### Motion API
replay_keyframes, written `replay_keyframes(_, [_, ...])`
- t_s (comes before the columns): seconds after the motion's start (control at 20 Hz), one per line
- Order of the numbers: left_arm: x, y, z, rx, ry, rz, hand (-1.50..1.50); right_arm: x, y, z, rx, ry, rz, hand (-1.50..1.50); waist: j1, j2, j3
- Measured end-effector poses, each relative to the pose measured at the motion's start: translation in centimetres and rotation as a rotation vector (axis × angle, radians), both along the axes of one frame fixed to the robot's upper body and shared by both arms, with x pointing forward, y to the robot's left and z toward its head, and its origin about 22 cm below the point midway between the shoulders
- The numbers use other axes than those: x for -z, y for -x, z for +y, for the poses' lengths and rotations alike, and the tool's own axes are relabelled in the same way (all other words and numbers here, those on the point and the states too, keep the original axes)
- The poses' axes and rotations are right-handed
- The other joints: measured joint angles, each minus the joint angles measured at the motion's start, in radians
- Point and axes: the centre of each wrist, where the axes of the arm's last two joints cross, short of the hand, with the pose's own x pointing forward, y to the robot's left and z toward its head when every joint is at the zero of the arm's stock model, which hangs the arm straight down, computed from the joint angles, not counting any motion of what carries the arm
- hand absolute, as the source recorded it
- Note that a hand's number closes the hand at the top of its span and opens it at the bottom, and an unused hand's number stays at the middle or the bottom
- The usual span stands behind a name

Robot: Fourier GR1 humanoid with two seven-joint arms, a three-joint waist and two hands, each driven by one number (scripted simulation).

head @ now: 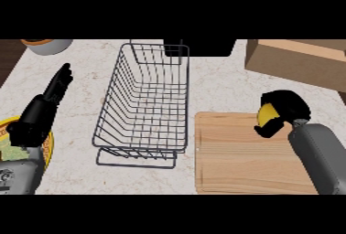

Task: Pick the lemon from the cutting board and place it in the basket

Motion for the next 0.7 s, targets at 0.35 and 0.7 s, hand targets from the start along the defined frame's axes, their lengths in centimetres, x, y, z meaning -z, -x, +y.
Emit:
replay_keyframes(0.35, [-0.2, 0.2, 0.9, -0.018, 0.001, 0.005, 0.0, -5.2, -1.1, 0.5, 0.043, -0.212, -0.341, 1.5, -0.013, -0.004, 0.001])
replay_keyframes(0.7, [-0.3, 0.5, 1.0, -0.019, -0.003, 0.018, 0.0, -13.7, -1.6, 3.9, -0.066, -0.63, -0.565, 1.5, -0.022, -0.012, 0.0])
